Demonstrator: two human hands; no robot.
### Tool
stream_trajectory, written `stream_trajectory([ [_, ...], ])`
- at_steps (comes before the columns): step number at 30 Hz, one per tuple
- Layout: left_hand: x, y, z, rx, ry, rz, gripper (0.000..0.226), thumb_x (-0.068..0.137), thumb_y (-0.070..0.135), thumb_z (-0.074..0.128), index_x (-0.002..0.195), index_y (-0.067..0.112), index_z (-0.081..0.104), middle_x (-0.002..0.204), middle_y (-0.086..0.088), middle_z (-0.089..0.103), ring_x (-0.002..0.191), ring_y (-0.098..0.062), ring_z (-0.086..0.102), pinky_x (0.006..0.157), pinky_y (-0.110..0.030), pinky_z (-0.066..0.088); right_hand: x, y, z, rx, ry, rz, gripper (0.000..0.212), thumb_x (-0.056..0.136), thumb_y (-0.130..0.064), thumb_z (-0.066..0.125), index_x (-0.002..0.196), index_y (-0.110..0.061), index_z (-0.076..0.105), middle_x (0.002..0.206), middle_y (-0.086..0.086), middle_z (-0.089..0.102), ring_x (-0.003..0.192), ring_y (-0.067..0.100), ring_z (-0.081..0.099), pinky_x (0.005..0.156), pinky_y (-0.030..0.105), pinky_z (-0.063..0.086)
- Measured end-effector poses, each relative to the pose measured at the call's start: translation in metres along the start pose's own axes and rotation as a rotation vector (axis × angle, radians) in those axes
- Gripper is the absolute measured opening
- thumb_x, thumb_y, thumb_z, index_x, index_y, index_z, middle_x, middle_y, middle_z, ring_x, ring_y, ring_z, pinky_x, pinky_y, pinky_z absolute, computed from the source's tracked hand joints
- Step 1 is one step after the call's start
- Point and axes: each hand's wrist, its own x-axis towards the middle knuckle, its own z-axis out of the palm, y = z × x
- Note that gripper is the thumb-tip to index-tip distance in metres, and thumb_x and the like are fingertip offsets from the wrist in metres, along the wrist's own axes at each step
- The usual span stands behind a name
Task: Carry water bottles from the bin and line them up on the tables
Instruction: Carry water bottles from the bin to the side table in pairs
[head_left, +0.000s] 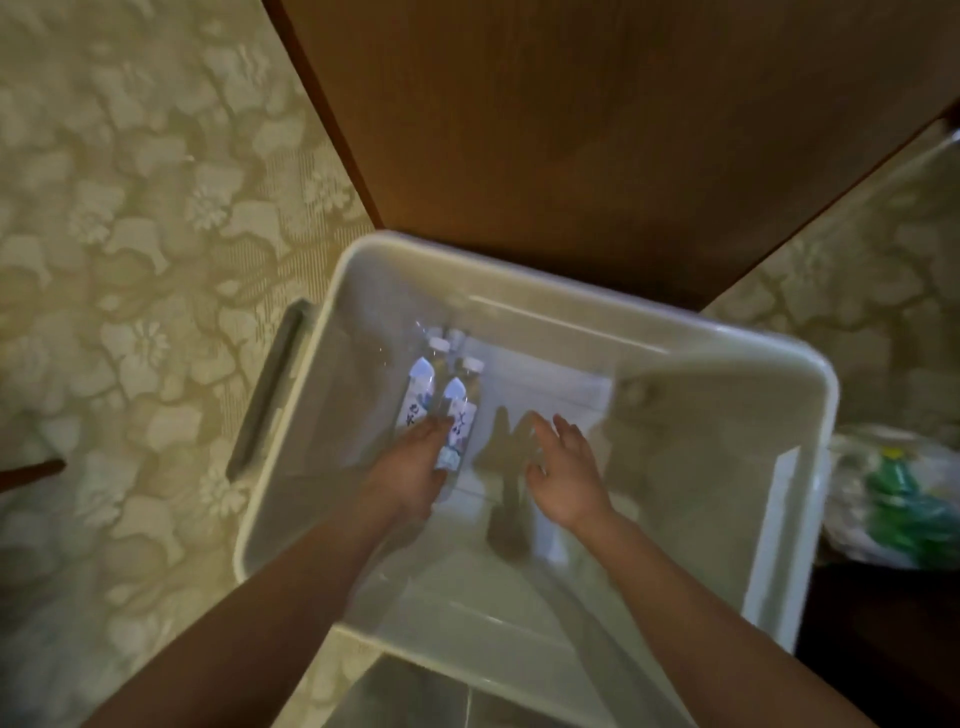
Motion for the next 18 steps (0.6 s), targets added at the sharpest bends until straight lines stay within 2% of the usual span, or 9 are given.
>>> stream_trajectory([
  [4,0.021,0.002,0.018,-0.004,0.008,-0.059,0.066,0.098,0.022,0.046,0.157,0.022,0.014,0.165,0.000,0.005,0.151,-0.020,0.014,0.120,-0.036,0.022,0.021,0.003,0.009,0.168,-0.009,0.025,0.070,0.094,-0.008,0.047,0.157,-0.024,0.023,0.160,0.013,0.025,0.147,0.030,0.025,0.118,0.033,0.027],
  [7,0.026,0.006,0.030,-0.007,0.016,-0.121,0.066,0.098,0.019,0.045,0.157,0.022,0.016,0.165,0.000,0.004,0.148,-0.025,0.020,0.117,-0.040,0.028,0.026,0.007,0.013,0.267,0.025,0.064,0.069,0.092,-0.002,0.046,0.155,-0.023,0.028,0.151,0.012,0.036,0.140,0.030,0.036,0.113,0.033,0.032],
  [10,0.023,0.007,0.033,-0.029,0.070,-0.082,0.066,0.094,0.016,0.048,0.154,0.024,0.023,0.160,-0.003,0.025,0.140,-0.029,0.034,0.111,-0.042,0.036,0.027,0.013,0.017,0.370,0.052,0.111,0.066,0.092,-0.001,0.046,0.154,-0.020,0.033,0.147,0.014,0.041,0.137,0.028,0.041,0.112,0.032,0.032],
  [12,0.018,0.007,0.030,-0.120,0.110,-0.022,0.066,0.090,0.011,0.051,0.151,0.028,0.032,0.149,-0.002,0.043,0.133,-0.026,0.043,0.106,-0.041,0.041,0.028,0.014,0.020,0.424,0.076,0.151,0.065,0.091,-0.001,0.046,0.152,-0.019,0.036,0.144,0.015,0.045,0.133,0.030,0.046,0.112,0.036,0.037],
  [13,0.016,0.007,0.028,-0.146,0.135,0.003,0.065,0.089,0.009,0.052,0.149,0.029,0.036,0.147,-0.001,0.046,0.134,-0.024,0.042,0.107,-0.040,0.040,0.029,0.015,0.022,0.457,0.094,0.172,0.064,0.090,-0.001,0.046,0.151,-0.018,0.038,0.143,0.016,0.047,0.131,0.031,0.049,0.111,0.040,0.039],
  [15,0.016,0.005,0.028,-0.124,0.196,0.010,0.064,0.090,0.010,0.053,0.149,0.027,0.036,0.153,0.001,0.038,0.142,-0.021,0.031,0.115,-0.037,0.032,0.030,0.016,0.025,0.523,0.118,0.209,0.062,0.091,-0.005,0.048,0.151,-0.018,0.039,0.143,0.015,0.048,0.129,0.030,0.051,0.109,0.043,0.042],
  [18,0.026,0.003,0.029,-0.049,0.218,-0.094,0.073,0.094,0.021,0.054,0.156,0.023,0.016,0.165,-0.006,0.000,0.151,-0.026,0.001,0.121,-0.035,0.014,0.032,0.016,0.026,0.585,0.143,0.243,0.053,0.097,-0.018,0.051,0.149,-0.015,0.041,0.143,0.014,0.049,0.130,0.028,0.051,0.108,0.043,0.042],
])
